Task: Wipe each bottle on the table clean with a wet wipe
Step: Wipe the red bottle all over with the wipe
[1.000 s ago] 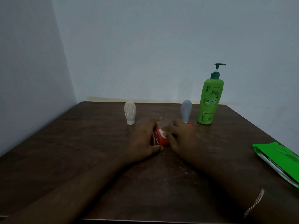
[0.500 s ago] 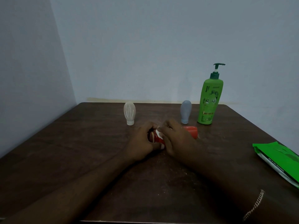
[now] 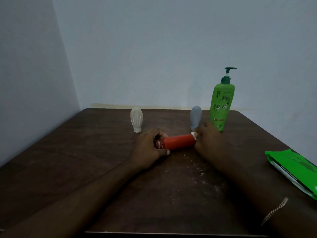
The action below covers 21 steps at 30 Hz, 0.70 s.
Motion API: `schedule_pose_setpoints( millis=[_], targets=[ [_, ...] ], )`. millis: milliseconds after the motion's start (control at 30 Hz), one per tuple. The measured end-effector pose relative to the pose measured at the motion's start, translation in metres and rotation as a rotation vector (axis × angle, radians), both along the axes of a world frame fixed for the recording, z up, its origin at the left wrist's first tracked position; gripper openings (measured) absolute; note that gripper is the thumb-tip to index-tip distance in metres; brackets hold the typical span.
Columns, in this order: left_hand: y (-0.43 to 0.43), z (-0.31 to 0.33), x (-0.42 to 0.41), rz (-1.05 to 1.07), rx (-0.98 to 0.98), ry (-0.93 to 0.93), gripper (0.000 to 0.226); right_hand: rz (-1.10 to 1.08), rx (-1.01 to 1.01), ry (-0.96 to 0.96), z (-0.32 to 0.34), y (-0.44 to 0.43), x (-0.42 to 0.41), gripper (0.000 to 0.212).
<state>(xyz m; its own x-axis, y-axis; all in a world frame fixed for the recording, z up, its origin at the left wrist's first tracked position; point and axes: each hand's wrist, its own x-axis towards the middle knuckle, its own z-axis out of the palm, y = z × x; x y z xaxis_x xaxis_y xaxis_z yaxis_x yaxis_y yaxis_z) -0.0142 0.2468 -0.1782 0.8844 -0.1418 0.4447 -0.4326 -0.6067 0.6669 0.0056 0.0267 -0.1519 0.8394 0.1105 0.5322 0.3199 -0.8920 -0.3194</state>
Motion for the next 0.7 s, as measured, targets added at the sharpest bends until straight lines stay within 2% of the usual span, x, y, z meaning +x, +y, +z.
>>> schedule_pose_setpoints(
  millis=[233,400,533,633,700],
  targets=[
    [-0.002,-0.001,-0.003,0.024,0.020,-0.034,0.048,0.368,-0.086,-0.004,-0.007,0.046,-0.026,0.042],
    [0.001,-0.002,0.003,0.018,-0.028,0.025,0.043,0.216,-0.065,-0.060,-0.011,0.017,-0.001,0.037],
    [0.005,-0.001,0.004,0.009,-0.071,0.051,0.043,0.048,0.107,-0.039,-0.011,-0.019,0.021,0.023],
    [0.006,-0.002,0.005,0.016,-0.077,0.052,0.043,-0.055,0.240,0.042,-0.016,-0.037,0.030,0.022],
    [0.008,-0.003,0.006,0.020,-0.072,0.049,0.043,-0.046,0.323,0.059,-0.018,-0.038,0.030,0.023]
  ],
)
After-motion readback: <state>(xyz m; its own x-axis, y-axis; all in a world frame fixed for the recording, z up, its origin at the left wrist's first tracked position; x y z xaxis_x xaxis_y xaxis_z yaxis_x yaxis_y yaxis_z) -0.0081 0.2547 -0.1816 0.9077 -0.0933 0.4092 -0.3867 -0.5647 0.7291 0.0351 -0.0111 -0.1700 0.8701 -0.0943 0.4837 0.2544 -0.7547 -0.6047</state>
